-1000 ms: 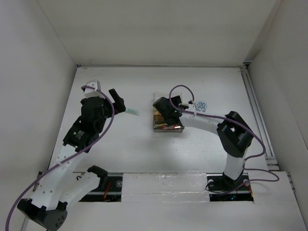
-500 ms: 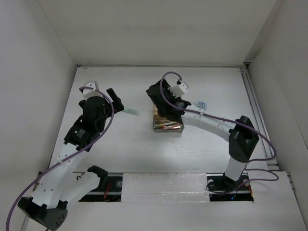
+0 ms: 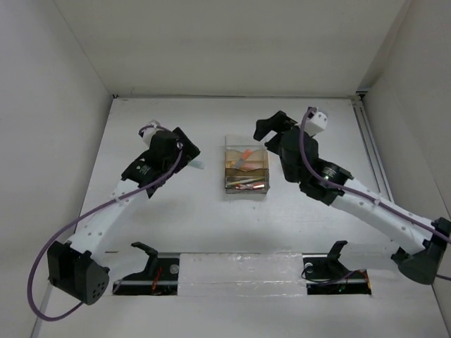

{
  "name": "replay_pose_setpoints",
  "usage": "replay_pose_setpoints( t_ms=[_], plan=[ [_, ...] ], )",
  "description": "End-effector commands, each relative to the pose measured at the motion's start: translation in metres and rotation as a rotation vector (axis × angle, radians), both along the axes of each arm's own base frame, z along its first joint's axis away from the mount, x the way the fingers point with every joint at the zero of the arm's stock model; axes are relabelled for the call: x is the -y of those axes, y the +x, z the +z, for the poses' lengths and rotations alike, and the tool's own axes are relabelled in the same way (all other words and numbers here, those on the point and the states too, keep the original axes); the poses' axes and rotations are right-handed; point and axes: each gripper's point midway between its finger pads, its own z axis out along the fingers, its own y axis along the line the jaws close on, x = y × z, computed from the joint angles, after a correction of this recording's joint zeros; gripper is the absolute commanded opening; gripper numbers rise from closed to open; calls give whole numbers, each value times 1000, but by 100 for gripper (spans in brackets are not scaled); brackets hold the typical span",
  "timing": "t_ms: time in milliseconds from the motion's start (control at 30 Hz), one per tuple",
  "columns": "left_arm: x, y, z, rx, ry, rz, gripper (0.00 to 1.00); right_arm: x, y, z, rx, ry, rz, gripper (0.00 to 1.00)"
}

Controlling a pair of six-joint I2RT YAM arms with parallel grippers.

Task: Sort the stationery into containers
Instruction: Grab a piece of stationery with the left arm

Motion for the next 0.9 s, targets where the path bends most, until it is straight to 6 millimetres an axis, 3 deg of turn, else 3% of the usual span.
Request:
replay_pose_setpoints(
  t_ms=[0, 33, 100, 167, 200, 233, 300, 333, 367, 467, 633, 667, 733, 867],
  plan=[
    [19, 18, 7, -13, -235, 132, 99, 28, -11, 5, 42, -82, -16, 87],
    [18, 22, 3, -12, -255, 174, 99, 33, -13, -1, 37, -94, -9, 87],
    [13, 30, -6, -15, -304, 272, 99, 47, -23, 10, 64, -69, 2, 87],
    [9, 41, -26, -43, -273, 338, 99, 54, -27, 5, 66, -70, 28, 87],
    [11, 52, -18, -27, -282, 353, 99, 60, -35, 13, 89, -56, 44, 87],
    [12, 57, -41, -92, -231, 378, 99, 61, -39, 14, 96, -57, 61, 87],
    [17, 68, -54, -145, -198, 392, 99, 59, -46, 12, 108, -54, 115, 87],
    [21, 81, -44, -135, -198, 397, 99, 64, -53, 22, 136, -47, 131, 87],
    [21, 80, -72, -222, -144, 421, 99, 63, -57, 20, 140, -52, 156, 87],
    [23, 93, -89, -274, -135, 469, 99, 65, -75, 26, 162, -55, 234, 87],
    [11, 99, -99, -279, -153, 553, 99, 73, -96, 21, 177, -52, 295, 86],
    [11, 99, -104, -288, -145, 555, 99, 78, -102, 28, 199, -34, 292, 86],
    [0, 99, -117, -318, -132, 593, 99, 78, -105, 26, 204, -30, 306, 86],
    [-2, 99, -132, -367, -102, 633, 97, 80, -106, 24, 207, -38, 306, 86]
  ],
)
